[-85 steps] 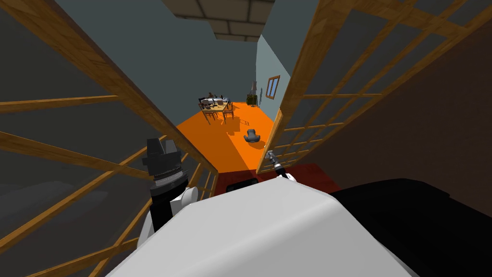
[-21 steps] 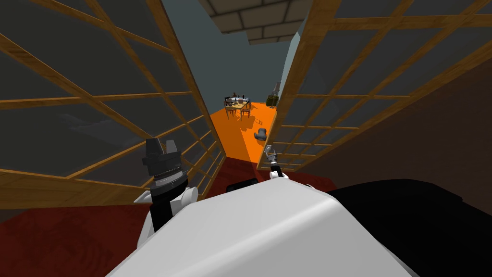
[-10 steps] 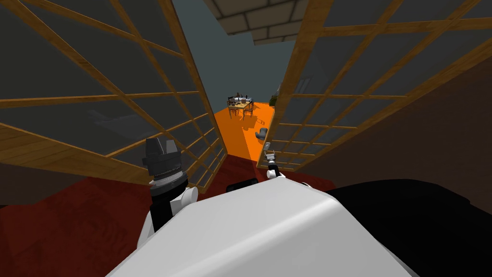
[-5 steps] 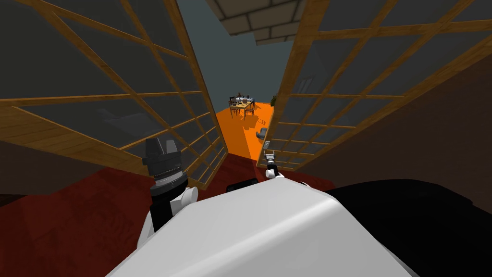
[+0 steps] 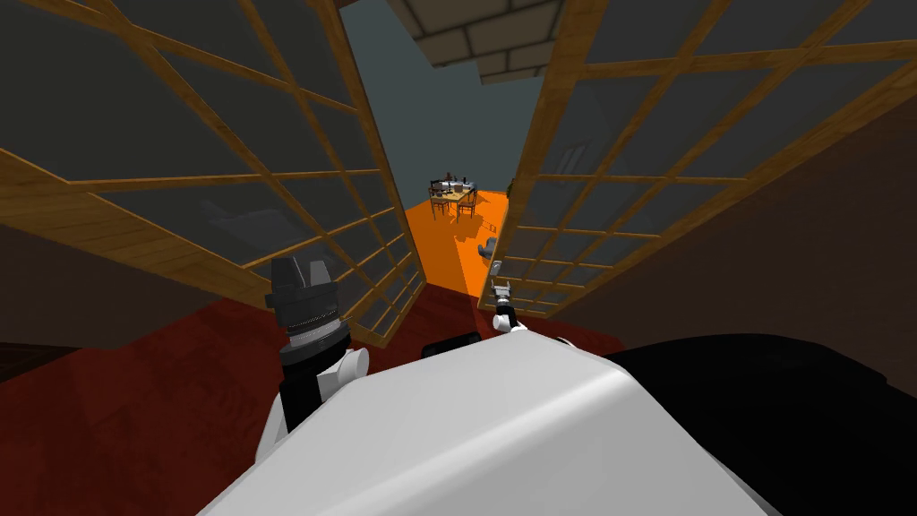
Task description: Pull the door open
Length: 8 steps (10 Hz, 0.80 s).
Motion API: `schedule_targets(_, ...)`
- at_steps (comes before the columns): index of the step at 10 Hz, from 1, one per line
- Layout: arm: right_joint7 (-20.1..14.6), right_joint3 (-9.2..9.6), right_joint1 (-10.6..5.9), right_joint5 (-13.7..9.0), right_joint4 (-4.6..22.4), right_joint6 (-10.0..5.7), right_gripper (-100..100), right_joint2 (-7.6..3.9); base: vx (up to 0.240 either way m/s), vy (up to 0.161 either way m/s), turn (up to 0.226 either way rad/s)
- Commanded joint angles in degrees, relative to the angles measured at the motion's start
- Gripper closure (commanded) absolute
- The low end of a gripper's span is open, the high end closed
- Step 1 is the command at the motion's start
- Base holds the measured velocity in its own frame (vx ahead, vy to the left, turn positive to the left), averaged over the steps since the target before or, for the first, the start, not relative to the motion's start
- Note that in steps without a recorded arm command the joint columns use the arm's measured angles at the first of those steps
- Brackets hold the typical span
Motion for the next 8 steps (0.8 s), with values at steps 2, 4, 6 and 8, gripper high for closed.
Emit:
schedule_targets(2,-2.64,0.36,-0.18,-1.21,-0.17,0.21,-100,0.26,-0.052,-0.012,0.029)
schedule_targets(4,-3.35,0.15,0.50,-1.21,0.01,-0.05,-100,-0.93,0.042,-0.014,0.040)
schedule_targets(6,-5.48,-0.05,1.46,-1.60,0.53,-0.57,-100,-2.85,0.237,-0.025,0.097)
schedule_targets(8,-7.26,-0.22,2.27,-1.93,0.96,-1.00,-100,-4.47,0.158,0.024,0.082)
